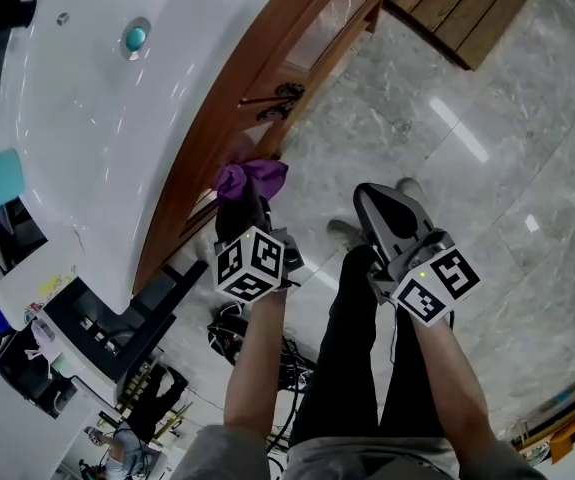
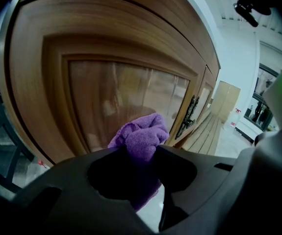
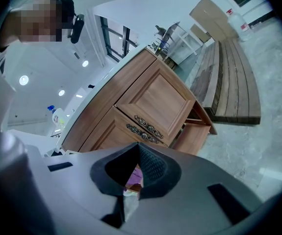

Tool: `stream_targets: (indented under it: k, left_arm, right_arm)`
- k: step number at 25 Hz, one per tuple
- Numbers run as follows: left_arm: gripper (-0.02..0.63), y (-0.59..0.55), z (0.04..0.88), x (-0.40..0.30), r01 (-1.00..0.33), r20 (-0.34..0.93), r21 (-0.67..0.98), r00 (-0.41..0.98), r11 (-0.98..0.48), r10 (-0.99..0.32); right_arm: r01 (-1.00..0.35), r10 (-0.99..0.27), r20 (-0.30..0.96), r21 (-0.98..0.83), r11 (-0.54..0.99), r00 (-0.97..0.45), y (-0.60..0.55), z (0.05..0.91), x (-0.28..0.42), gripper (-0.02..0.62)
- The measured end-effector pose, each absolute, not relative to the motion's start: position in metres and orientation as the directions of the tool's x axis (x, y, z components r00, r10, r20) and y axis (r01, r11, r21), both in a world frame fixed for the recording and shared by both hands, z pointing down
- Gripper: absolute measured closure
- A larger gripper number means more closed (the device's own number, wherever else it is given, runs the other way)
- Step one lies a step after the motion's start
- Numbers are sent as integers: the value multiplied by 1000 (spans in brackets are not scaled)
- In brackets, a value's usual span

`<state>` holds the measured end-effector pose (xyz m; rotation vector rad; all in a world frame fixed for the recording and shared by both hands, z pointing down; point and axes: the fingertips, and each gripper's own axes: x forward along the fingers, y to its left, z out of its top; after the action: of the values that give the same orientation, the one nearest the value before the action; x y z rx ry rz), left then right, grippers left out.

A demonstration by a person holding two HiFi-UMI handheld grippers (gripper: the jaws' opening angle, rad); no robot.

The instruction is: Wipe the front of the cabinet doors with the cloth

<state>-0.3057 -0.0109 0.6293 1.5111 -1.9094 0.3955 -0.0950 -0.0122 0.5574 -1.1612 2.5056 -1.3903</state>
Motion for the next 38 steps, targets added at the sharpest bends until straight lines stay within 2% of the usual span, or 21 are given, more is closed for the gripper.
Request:
stream_targets:
  k: [15, 38]
  left_arm:
    - [468, -57, 628, -259, -969, 638, 188, -4, 162, -770]
    - [468, -86, 625, -228, -964, 625, 249, 87, 92, -776]
  right_arm:
    - [-611, -677, 303, -743, 273, -671, -25, 558, -66, 586]
    - [-623, -697, 310, -742, 248, -646, -29, 560, -45, 586]
